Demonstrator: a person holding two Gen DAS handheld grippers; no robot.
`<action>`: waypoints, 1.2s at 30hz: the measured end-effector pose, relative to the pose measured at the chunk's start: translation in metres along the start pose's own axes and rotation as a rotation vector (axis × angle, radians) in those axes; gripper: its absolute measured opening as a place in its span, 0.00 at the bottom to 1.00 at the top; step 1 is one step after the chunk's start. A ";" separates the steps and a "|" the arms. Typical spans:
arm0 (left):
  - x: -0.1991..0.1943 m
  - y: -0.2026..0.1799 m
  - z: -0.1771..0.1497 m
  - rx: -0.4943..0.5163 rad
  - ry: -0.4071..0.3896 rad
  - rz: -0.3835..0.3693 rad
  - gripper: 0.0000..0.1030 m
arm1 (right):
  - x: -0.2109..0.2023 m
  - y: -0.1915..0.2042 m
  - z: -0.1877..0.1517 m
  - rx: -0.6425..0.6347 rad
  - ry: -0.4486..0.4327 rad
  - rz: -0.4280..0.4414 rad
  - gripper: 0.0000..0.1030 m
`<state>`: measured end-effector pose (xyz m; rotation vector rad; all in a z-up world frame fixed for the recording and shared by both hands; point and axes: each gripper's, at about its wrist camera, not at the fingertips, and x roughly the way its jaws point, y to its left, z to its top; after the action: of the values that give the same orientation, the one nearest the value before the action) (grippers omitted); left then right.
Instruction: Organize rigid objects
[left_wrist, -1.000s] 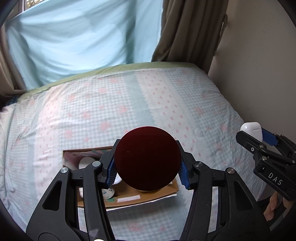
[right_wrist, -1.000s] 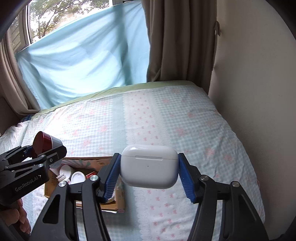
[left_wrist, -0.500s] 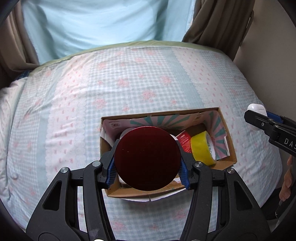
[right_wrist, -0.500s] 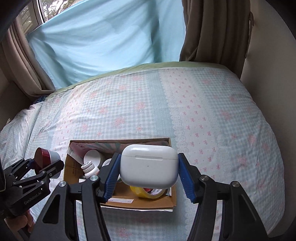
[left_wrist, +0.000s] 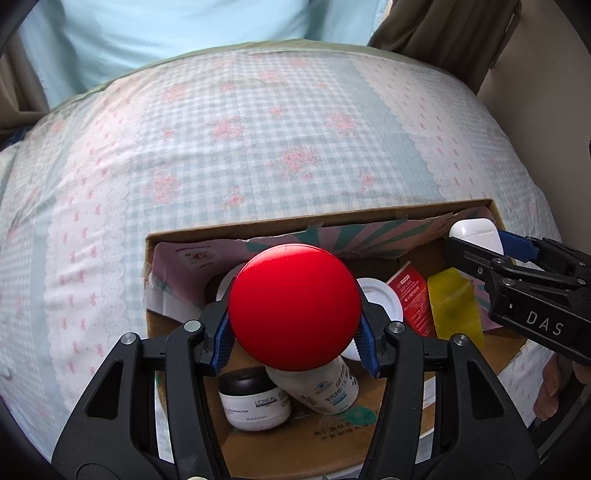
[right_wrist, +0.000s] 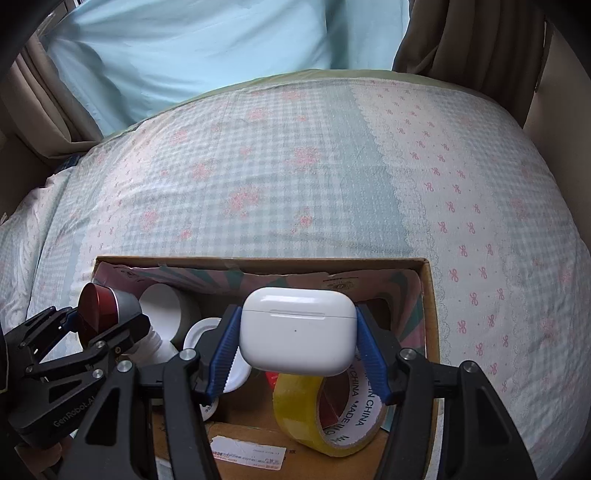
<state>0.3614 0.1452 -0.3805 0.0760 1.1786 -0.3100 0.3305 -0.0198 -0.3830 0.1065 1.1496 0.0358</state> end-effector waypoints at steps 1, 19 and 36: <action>0.004 -0.002 0.003 0.012 0.013 -0.004 0.49 | 0.004 -0.002 0.000 0.008 0.005 0.002 0.55; -0.025 -0.009 0.019 0.064 -0.024 -0.057 1.00 | 0.015 -0.016 0.011 0.060 0.107 0.050 0.90; -0.090 -0.009 -0.008 -0.050 -0.048 0.006 1.00 | -0.047 -0.034 -0.007 0.084 0.066 0.090 1.00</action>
<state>0.3204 0.1567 -0.2998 0.0284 1.1373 -0.2752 0.3040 -0.0566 -0.3470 0.2325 1.2122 0.0710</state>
